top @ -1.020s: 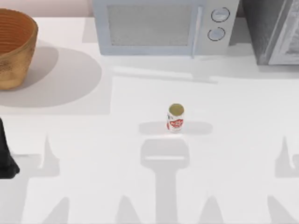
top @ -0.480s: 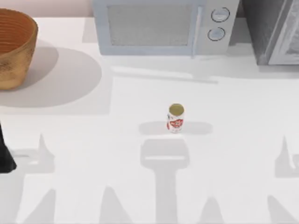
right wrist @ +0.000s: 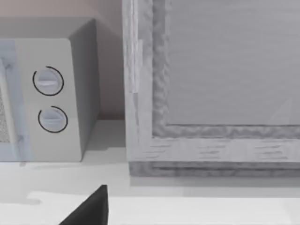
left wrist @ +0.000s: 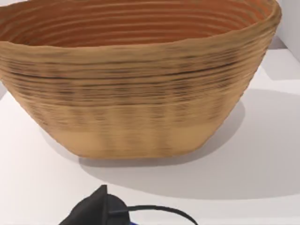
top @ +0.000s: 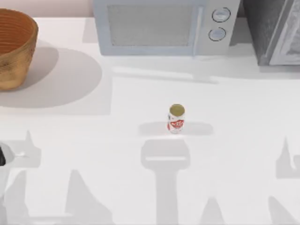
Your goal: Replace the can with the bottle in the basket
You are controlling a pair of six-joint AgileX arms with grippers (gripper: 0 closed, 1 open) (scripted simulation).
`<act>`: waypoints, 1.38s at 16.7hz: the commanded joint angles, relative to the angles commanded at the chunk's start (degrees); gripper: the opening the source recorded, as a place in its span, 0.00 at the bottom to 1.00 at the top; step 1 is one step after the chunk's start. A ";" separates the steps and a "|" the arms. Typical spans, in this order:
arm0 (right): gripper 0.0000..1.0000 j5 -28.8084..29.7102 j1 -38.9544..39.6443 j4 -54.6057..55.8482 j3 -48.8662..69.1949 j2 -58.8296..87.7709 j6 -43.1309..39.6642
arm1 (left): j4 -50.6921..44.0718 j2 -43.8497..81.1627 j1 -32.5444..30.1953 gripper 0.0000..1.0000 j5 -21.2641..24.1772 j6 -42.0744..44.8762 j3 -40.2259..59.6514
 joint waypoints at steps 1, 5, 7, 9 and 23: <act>1.00 0.00 0.00 0.00 0.00 0.00 0.00 | 4.00 5.13 1.83 1.00 2.04 0.77 0.17; 1.00 0.00 0.00 0.00 0.00 0.00 0.00 | 18.78 24.54 8.74 1.00 9.50 3.60 0.69; 1.00 0.00 0.00 0.00 0.00 0.00 0.00 | 24.93 32.91 11.78 1.00 12.54 4.76 0.79; 1.00 0.00 0.00 0.00 0.00 0.00 0.00 | 29.92 39.86 14.36 1.00 14.96 5.71 0.81; 1.00 0.00 0.00 0.00 0.00 0.00 0.00 | 39.26 54.96 13.46 1.00 14.05 5.06 5.31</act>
